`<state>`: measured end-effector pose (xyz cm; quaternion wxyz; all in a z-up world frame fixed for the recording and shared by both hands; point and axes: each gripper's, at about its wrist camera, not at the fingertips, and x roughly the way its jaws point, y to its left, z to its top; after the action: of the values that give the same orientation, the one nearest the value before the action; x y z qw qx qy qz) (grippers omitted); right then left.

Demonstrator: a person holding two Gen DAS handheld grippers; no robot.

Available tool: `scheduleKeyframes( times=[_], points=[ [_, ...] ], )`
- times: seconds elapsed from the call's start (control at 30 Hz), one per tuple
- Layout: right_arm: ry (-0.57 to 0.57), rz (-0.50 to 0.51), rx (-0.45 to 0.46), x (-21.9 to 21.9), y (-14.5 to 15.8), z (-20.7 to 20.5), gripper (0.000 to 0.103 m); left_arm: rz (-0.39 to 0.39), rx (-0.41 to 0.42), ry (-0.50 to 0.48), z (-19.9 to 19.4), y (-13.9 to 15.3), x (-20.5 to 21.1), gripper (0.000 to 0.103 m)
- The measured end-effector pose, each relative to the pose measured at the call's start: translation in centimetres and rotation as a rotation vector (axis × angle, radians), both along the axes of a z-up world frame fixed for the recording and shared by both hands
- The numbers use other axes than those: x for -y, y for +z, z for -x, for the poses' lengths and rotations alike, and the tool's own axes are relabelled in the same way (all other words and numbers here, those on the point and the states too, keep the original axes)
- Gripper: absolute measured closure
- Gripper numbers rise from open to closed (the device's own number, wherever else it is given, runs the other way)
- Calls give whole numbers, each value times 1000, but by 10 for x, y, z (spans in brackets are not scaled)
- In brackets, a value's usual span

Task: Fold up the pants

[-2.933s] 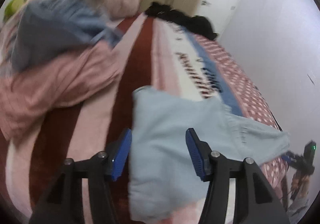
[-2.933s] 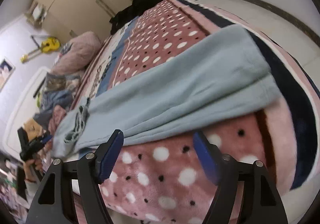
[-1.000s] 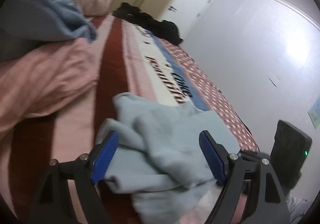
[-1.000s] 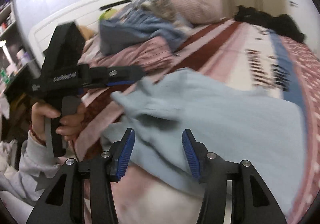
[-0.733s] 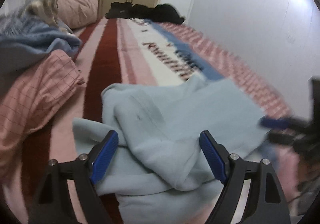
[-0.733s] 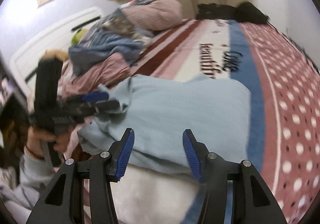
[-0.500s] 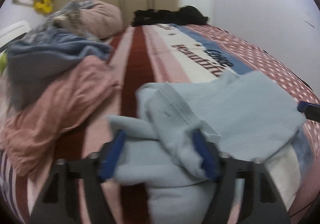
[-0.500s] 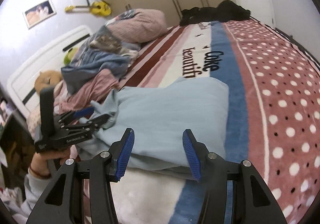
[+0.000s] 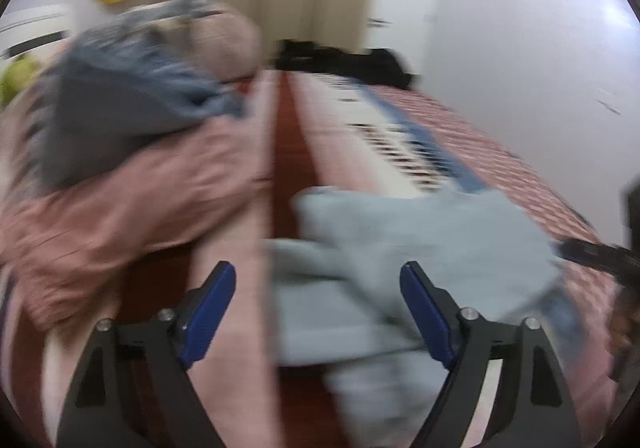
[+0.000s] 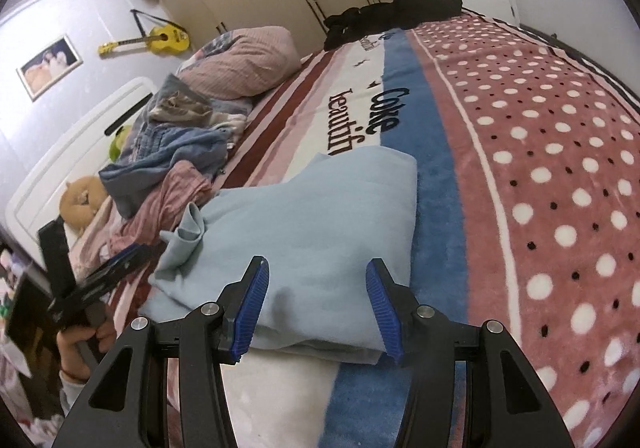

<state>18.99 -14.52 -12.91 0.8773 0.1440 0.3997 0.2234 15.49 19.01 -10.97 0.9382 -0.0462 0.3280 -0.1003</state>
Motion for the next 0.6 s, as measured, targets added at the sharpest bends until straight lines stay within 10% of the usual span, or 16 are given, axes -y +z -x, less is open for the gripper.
scheduleKeyframes(
  times=[0.2, 0.3, 0.43, 0.6],
  points=[
    [3, 5, 3, -4, 1, -1, 55, -206, -53, -38, -18, -22, 63, 16],
    [8, -1, 2, -3, 1, 0, 55, -292, -46, 41, -24, -31, 64, 34],
    [14, 0, -1, 0, -1, 1, 55, -179, -44, 126, -21, -25, 30, 79],
    [9, -14, -15, 5, -7, -1, 55, -150, -101, 211, -9, -39, 0, 81]
  ],
)
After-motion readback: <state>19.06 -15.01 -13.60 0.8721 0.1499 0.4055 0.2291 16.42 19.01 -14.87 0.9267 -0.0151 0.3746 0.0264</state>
